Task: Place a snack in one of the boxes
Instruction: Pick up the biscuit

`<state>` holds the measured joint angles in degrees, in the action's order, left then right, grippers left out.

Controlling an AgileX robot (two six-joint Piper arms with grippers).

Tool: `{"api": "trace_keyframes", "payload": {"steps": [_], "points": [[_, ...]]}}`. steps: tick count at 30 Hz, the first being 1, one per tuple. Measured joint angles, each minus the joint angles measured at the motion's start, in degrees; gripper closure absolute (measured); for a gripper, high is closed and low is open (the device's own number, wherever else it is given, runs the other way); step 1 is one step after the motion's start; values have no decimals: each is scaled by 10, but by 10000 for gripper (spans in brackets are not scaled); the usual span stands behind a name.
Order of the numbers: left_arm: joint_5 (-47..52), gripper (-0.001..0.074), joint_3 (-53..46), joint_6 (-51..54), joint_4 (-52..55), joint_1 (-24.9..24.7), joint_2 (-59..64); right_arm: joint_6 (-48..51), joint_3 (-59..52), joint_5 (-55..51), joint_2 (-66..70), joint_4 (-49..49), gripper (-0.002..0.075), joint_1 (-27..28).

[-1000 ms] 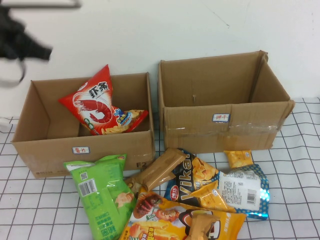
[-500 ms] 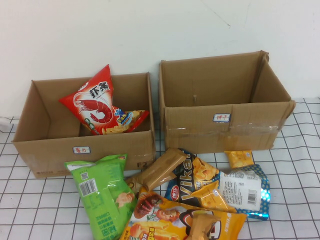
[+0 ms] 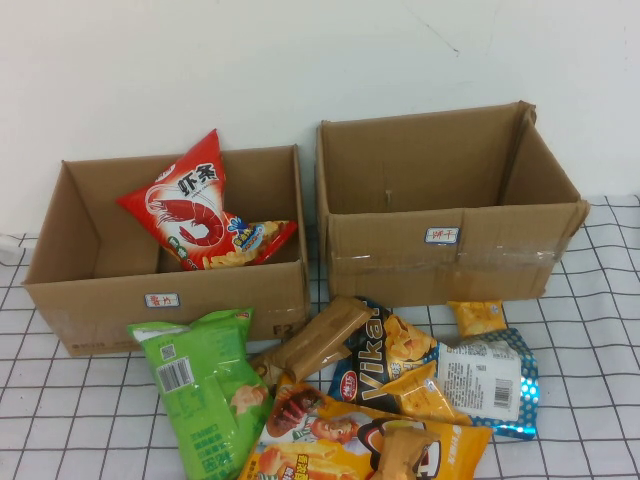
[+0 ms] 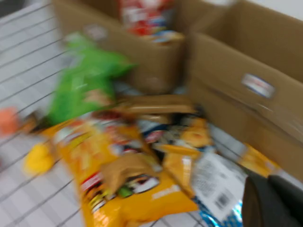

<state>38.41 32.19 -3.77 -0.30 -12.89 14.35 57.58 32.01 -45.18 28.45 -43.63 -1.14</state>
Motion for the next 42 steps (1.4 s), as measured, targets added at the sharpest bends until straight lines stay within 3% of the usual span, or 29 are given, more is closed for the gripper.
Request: {"api": "trace_keyframes", "payload": {"steps": [4, 9, 20, 28, 35, 37, 42], "points": [[8, 736, 0, 0, -1, 0, 0, 91, 84, -83, 98, -7, 727, -45], [8, 736, 0, -1, -1, 0, 0, 111, 166, -137, 232, 33, 727, -124], [8, 736, 0, 0, -2, 0, 0, -19, 281, -110, 472, 253, 727, -280], [8, 736, 0, 0, -2, 0, 0, -126, 355, -98, 621, 261, 708, -313], [8, 736, 0, 1, 3, 0, 0, -126, 414, -127, 702, 313, 545, -387], [8, 736, 0, 1, 6, 0, 0, -126, 416, -121, 720, 330, 465, -406], [8, 736, 0, 4, 11, 0, 0, -125, 418, -97, 760, 339, 160, -422]]}}
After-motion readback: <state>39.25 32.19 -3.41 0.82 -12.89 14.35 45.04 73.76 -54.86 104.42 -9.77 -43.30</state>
